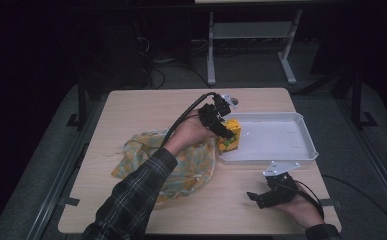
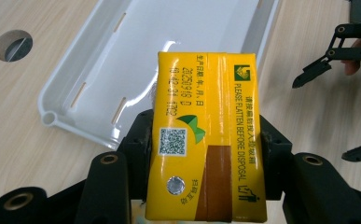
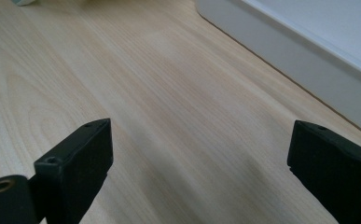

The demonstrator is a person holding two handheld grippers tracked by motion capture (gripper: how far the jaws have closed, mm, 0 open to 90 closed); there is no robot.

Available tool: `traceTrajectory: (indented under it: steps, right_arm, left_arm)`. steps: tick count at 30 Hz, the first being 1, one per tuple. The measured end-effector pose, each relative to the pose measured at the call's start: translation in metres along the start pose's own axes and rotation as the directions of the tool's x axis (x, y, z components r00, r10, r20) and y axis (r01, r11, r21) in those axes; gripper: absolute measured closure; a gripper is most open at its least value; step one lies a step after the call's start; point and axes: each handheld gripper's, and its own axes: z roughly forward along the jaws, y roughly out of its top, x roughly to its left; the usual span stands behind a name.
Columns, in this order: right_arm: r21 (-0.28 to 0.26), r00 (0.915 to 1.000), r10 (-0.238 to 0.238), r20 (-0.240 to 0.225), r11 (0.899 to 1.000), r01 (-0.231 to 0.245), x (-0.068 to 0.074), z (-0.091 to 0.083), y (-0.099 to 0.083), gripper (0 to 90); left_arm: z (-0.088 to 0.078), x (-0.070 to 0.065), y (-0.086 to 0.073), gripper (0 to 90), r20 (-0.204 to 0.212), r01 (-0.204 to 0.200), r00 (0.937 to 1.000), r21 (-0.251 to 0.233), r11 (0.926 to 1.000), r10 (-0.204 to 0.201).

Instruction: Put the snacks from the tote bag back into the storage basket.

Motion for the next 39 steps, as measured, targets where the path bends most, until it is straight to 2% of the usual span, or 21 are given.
traceTrajectory:
  steps: [19, 22, 27, 33, 39]
  right_arm:
    - [-0.005, 1.0, 0.0, 0.0, 1.0, 0.0, 0.0, 0.0, 0.0, 6.3]
    - [-0.005, 1.0, 0.002, 0.0, 1.0, -0.002, 0.0, 0.0, 0.0, 6.3]
    - [-0.008, 1.0, -0.004, 0.001, 1.0, 0.004, -0.001, 0.0, 0.0, 6.3]
    - [-0.009, 1.0, -0.002, 0.001, 1.0, 0.002, -0.001, -0.001, 0.0, 6.3]
    - [-0.009, 1.0, 0.0, 0.002, 1.0, 0.0, -0.001, -0.001, 0.0, 6.3]
  left_arm:
    - [0.032, -0.008, 0.013, 50.3, 0.0, -0.001, 1.0, 0.015, 0.9999, 0.001]
    - [0.039, -0.009, 0.013, 50.3, -0.007, 0.007, 1.0, 0.012, 0.9999, -0.007]
    - [0.047, -0.009, 0.013, 50.3, -0.015, 0.004, 0.9999, 0.039, 0.9992, -0.003]
    - [0.055, -0.01, 0.01, 50.3, -0.013, 0.02, 0.9997, 0.031, 0.9993, -0.02]
    - [0.063, -0.01, 0.006, 50.3, -0.006, 0.02, 0.9998, 0.045, 0.9988, -0.02]
